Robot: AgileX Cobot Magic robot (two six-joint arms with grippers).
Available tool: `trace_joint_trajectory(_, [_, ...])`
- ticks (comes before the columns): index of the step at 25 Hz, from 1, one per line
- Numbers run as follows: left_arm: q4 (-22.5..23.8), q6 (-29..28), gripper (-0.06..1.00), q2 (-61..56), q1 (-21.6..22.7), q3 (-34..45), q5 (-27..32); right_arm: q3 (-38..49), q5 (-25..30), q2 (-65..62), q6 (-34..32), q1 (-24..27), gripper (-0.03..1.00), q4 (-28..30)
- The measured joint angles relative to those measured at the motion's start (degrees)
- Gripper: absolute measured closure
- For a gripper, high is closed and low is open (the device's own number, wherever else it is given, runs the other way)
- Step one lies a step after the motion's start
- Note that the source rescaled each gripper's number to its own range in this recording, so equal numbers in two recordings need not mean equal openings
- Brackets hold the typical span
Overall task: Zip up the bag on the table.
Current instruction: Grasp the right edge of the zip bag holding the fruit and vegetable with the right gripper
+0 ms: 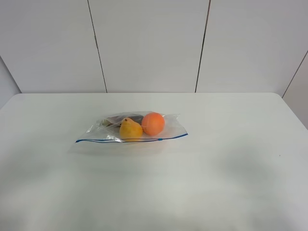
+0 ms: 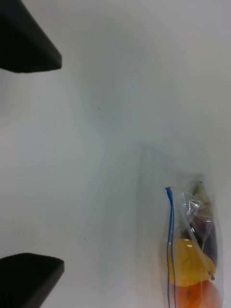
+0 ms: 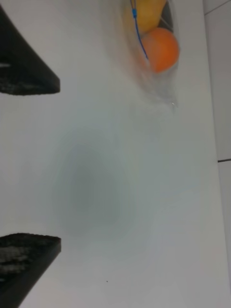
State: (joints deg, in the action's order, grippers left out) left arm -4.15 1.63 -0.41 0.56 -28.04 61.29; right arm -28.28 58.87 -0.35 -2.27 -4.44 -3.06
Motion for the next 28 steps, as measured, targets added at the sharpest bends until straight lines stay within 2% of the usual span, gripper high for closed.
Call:
trace_joint_trajectory(18, [0.0, 0.0, 0.06, 0.0, 0.0, 0.0, 0.0, -0.3, -0.5, 0.0, 0.0, 0.0, 0.05, -0.2])
trace_joint_trajectory(23, [0.0, 0.0, 0.06, 0.0, 0.0, 0.0, 0.0, -1.4, -7.6, 1.8, -1.1, 0.0, 0.05, -4.1])
trace_joint_trajectory(28, [0.0, 0.0, 0.06, 0.0, 0.0, 0.0, 0.0, -1.6, -16.7, 14.4, 1.0, 0.0, 0.05, -11.9])
